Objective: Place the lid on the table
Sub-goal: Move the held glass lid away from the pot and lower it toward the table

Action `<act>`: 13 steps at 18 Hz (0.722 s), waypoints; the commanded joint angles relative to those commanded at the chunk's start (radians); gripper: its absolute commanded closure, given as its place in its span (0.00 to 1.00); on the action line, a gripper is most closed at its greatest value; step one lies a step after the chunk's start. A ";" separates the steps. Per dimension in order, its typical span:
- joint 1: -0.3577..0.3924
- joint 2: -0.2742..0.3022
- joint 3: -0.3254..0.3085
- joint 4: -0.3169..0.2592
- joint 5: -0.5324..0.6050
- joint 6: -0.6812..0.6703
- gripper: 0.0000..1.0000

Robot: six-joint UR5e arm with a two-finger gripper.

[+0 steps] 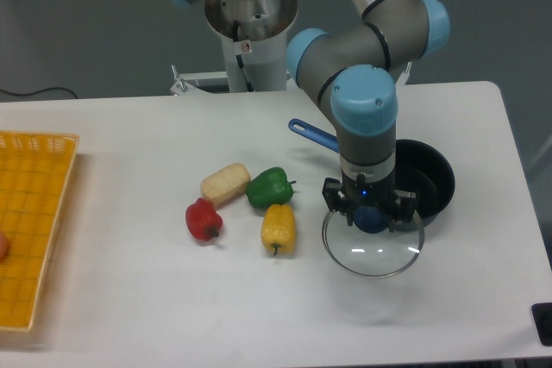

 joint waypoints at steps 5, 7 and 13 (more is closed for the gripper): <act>0.000 -0.063 0.005 0.017 0.005 -0.055 0.33; 0.000 -0.069 -0.003 0.012 0.008 -0.077 0.33; -0.003 -0.095 0.003 0.015 0.003 -0.158 0.40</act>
